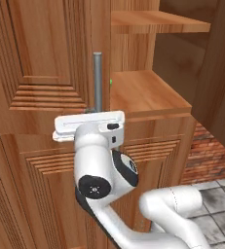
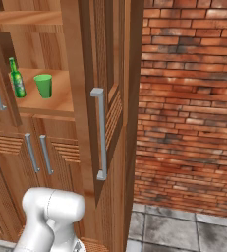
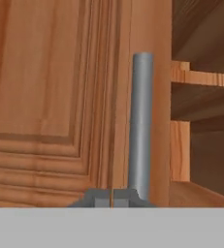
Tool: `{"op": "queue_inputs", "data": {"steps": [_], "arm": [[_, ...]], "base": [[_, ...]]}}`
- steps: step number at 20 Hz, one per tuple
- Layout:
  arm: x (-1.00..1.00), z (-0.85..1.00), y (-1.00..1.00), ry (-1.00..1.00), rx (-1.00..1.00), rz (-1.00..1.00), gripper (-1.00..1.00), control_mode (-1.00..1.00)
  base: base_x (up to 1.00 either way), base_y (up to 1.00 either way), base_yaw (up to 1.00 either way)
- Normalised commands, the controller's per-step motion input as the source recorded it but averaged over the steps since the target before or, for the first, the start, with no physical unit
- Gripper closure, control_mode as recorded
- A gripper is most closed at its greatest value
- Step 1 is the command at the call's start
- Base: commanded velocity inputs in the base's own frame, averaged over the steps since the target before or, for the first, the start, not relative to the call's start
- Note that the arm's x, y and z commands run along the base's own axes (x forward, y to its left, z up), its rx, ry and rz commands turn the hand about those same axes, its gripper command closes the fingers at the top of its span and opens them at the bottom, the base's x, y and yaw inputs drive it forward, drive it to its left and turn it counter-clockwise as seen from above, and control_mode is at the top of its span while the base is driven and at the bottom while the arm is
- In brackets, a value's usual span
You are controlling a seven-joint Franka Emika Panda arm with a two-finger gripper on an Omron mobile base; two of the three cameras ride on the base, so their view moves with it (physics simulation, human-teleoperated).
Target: Open the cabinet directly in front. Then move the beer and the cup to the dining counter with the jar on it.
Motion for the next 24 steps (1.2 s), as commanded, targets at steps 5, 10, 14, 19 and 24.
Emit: {"op": "queue_inputs", "data": {"steps": [5,10,14,19,24], "arm": [[-0.92,0.00,0.62,0.00,0.08,-0.16,1.00,-1.00],[-0.05,-0.02,0.07,-0.01,-0.01,0.00,-1.00,-1.00],[-0.27,0.03,-0.90,-0.04,0.33,0.00,-1.00,-1.00],[-0.26,0.10,-1.00,-0.01,0.48,0.02,-1.00,-1.00],[-0.10,0.21,-1.00,0.00,0.46,0.08,-1.00,-1.00]], "base": [[0.00,0.00,0.00],[0.00,0.00,0.00],[0.00,0.00,0.00],[0.00,0.00,0.00],[0.00,0.00,0.00]]}}
